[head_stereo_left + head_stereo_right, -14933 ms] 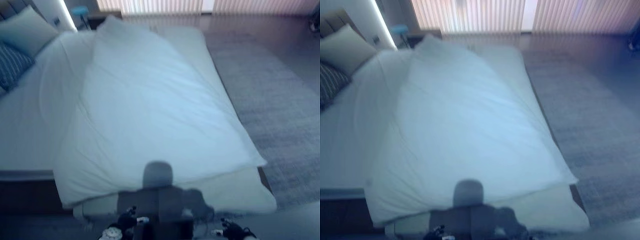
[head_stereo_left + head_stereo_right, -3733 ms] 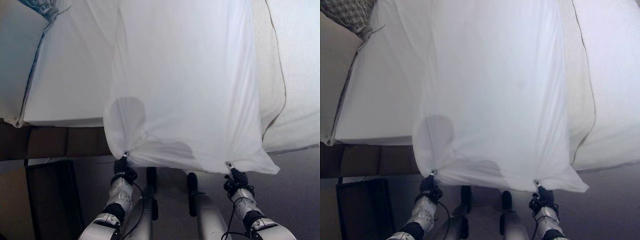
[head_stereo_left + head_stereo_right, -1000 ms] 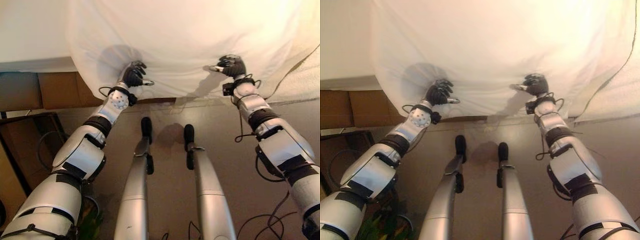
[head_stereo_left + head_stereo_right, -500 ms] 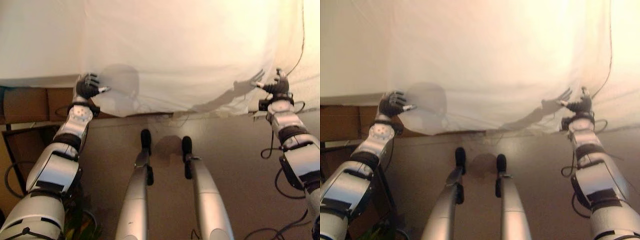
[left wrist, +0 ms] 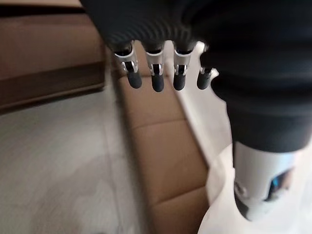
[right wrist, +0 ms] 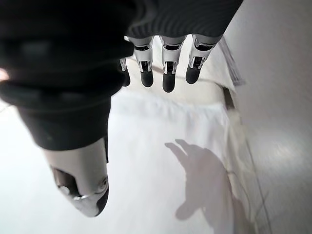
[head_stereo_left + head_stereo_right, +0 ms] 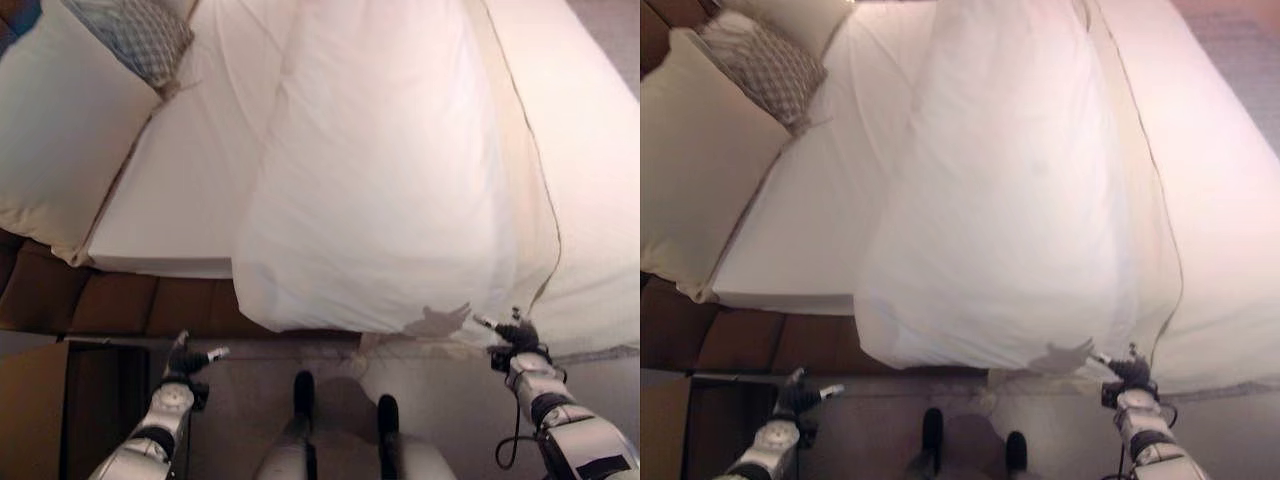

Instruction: Make the bed

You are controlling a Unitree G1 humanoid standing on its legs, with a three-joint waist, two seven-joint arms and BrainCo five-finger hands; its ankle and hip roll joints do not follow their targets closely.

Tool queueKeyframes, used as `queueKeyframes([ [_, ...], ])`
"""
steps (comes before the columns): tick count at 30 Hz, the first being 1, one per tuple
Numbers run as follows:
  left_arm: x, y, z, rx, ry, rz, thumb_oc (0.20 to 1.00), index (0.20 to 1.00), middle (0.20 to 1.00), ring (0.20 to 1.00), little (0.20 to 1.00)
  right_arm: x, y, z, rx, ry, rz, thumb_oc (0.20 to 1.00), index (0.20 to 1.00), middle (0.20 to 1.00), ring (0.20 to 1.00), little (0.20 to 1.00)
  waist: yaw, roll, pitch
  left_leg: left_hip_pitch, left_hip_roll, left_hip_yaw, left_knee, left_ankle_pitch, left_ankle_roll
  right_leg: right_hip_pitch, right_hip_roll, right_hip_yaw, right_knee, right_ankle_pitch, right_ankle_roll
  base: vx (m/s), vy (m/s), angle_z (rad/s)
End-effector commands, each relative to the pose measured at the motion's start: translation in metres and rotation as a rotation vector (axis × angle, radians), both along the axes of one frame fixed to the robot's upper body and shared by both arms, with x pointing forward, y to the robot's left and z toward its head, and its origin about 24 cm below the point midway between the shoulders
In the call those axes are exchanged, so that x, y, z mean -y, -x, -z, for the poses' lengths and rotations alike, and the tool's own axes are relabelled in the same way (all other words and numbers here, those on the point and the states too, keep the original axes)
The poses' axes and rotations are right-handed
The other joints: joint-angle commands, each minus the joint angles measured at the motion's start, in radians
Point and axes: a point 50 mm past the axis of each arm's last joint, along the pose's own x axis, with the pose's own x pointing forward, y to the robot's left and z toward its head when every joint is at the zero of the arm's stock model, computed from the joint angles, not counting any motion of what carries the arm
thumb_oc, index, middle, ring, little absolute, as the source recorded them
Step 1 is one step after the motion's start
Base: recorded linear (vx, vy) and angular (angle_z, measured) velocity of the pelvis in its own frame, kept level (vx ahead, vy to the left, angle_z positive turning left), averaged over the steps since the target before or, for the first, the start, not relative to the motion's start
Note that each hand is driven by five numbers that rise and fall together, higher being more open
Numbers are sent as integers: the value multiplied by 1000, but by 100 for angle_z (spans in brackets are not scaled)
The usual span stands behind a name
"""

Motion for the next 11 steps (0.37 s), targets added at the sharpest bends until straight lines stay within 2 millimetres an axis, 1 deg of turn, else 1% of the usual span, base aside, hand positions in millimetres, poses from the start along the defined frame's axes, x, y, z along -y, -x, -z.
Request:
queueKeyframes([
  [1, 4, -3, 1, -2, 31, 15, 1000, 1000, 1000, 1000, 1000, -1, 11, 6, 7, -5, -25, 1000, 1000, 1000, 1000, 1000, 3, -52, -41, 60, -58, 6, 37, -97, 8, 26, -49, 33, -166, 180, 87, 75, 22, 3],
  [3, 13, 10, 13, -69, 59, 44, 1000, 1000, 1000, 1000, 1000, -12, 24, 21, -46, -36, -42, 1000, 1000, 1000, 1000, 1000, 2, -54, -62, 88, -57, 9, 44, -109, 13, 52, -49, 33, -158, 172, 86, 89, 29, 0],
  [4, 21, 26, 25, -128, 123, 24, 1000, 1000, 1000, 1000, 1000, -22, 41, 36, -103, -81, -49, 1000, 1000, 1000, 1000, 1000, 0, -55, -83, 112, -54, 12, 47, -119, 18, 74, -48, 37, -151, 162, 85, 123, 27, 2],
  [5, 25, 33, 30, -144, 157, 3, 1000, 1000, 1000, 1000, 1000, -27, 48, 42, -135, -97, -63, 1000, 1000, 1000, 1000, 1000, -1, -59, -95, 128, -53, 12, 47, -126, 20, 88, -47, 39, -150, 157, 84, 101, 22, -1],
  [6, 25, 33, 30, -144, 157, 3, 1000, 1000, 1000, 1000, 1000, -27, 48, 43, -135, -97, -63, 1000, 1000, 1000, 1000, 1000, -1, -59, -94, 129, -53, 12, 47, -126, 20, 89, -47, 39, -150, 157, 84, 64, 8, -3],
  [7, 32, 35, 33, -161, 178, 17, 1000, 1000, 1000, 1000, 1000, -31, 55, 48, -168, -105, -75, 1000, 1000, 1000, 1000, 1000, -1, -59, -102, 140, -55, 10, 50, -132, 23, 101, -48, 38, -151, 154, 84, 24, 11, -4],
  [8, 32, 35, 33, -161, 178, 17, 1000, 1000, 1000, 1000, 1000, -31, 55, 48, -168, -105, -75, 1000, 1000, 1000, 1000, 1000, -1, -59, -102, 140, -55, 10, 50, -132, 23, 101, -48, 38, -151, 154, 84, 79, 40, -3],
  [9, 45, 45, 41, -214, 206, 60, 1000, 1000, 1000, 1000, 1000, -42, 74, 62, -247, -146, -100, 1000, 1000, 1000, 1000, 1000, -1, -60, -121, 160, -56, 10, 52, -145, 31, 119, -50, 37, -148, 146, 83, 90, 41, -1],
  [11, 59, 50, 46, -262, 204, 144, 1000, 1000, 1000, 1000, 1000, -51, 89, 72, -311, -179, -116, 1000, 1000, 1000, 1000, 1000, -1, -60, -134, 177, -58, 8, 60, -156, 36, 138, -51, 36, -141, 137, 83, 91, 48, -3],
])
